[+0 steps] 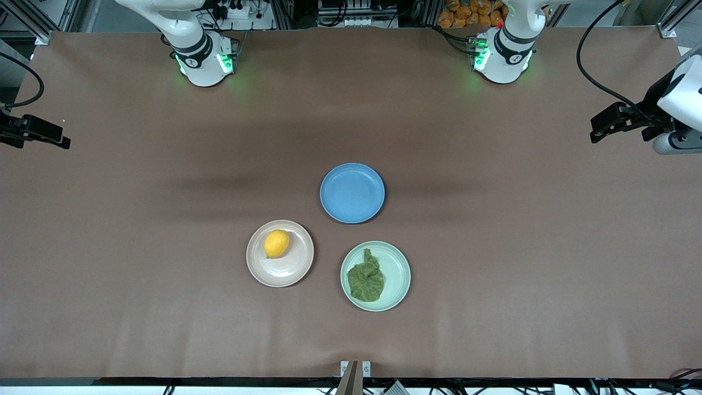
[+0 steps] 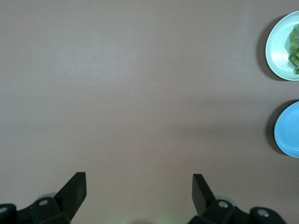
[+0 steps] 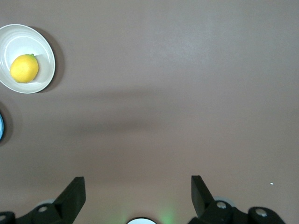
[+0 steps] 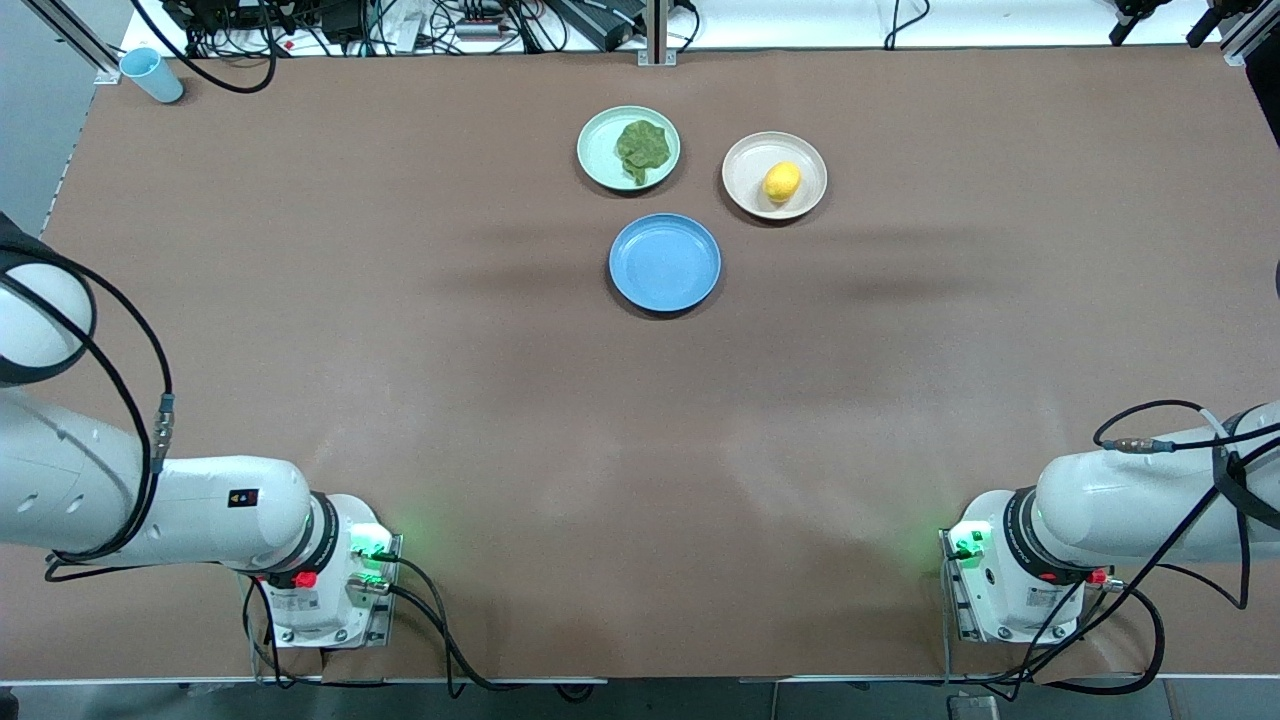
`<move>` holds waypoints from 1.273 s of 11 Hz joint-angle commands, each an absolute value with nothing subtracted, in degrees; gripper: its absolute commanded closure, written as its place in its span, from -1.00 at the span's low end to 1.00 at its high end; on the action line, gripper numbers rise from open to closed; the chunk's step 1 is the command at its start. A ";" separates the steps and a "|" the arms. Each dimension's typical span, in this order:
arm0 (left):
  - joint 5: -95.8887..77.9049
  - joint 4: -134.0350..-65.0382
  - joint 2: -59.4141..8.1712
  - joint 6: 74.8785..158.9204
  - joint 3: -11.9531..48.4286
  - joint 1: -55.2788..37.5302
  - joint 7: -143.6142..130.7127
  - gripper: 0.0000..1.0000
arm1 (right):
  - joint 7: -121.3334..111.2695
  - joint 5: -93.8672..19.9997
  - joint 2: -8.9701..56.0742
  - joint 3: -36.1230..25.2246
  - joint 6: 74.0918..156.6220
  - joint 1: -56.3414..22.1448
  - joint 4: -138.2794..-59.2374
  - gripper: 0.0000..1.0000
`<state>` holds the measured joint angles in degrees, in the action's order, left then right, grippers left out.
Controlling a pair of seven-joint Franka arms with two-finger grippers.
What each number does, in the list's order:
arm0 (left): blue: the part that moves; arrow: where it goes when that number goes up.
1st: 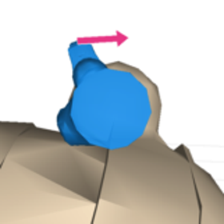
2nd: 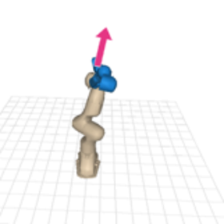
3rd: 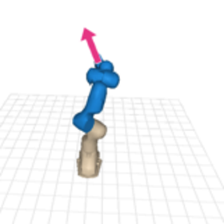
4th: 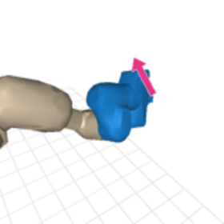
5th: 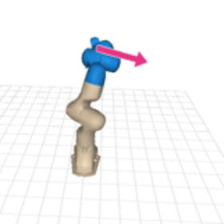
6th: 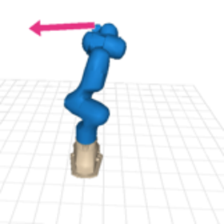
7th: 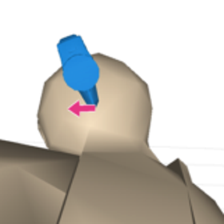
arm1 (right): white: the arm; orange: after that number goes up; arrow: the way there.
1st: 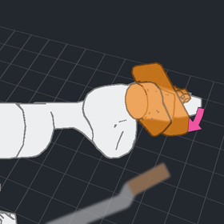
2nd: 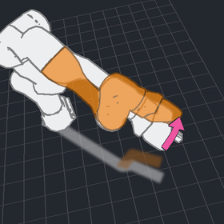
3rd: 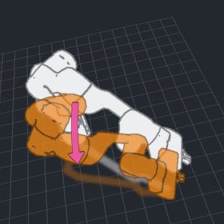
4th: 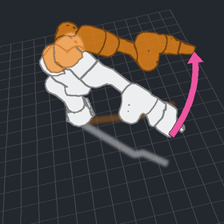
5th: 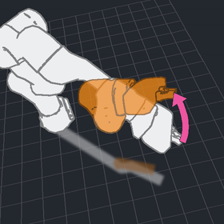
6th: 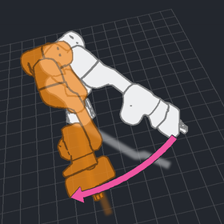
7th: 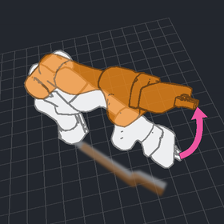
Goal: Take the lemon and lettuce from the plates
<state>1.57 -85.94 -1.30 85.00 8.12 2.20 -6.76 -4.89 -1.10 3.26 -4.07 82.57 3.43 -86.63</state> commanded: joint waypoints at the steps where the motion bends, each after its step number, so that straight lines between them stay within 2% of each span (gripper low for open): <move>1: 0.17 -85.34 -1.41 85.08 8.09 2.46 -5.72 -1.00 | -5.27 -0.70 3.34 -3.87 82.18 3.69 -86.13 -1.00; 6: 0.09 -85.34 -2.54 86.21 8.52 1.67 -5.80 -1.00 | -4.92 -0.79 3.34 -3.87 81.74 3.78 -86.13 -1.00; 9: 0.00 -82.02 -7.54 92.18 10.89 -1.13 -6.06 -1.00 | -4.83 -0.79 3.34 -3.87 81.74 3.78 -86.13 -1.00; 14: 0.00 -81.83 -15.71 106.32 11.08 -8.69 -6.59 -1.00 | -4.48 -1.32 3.34 -3.87 81.91 3.60 -86.22 -1.00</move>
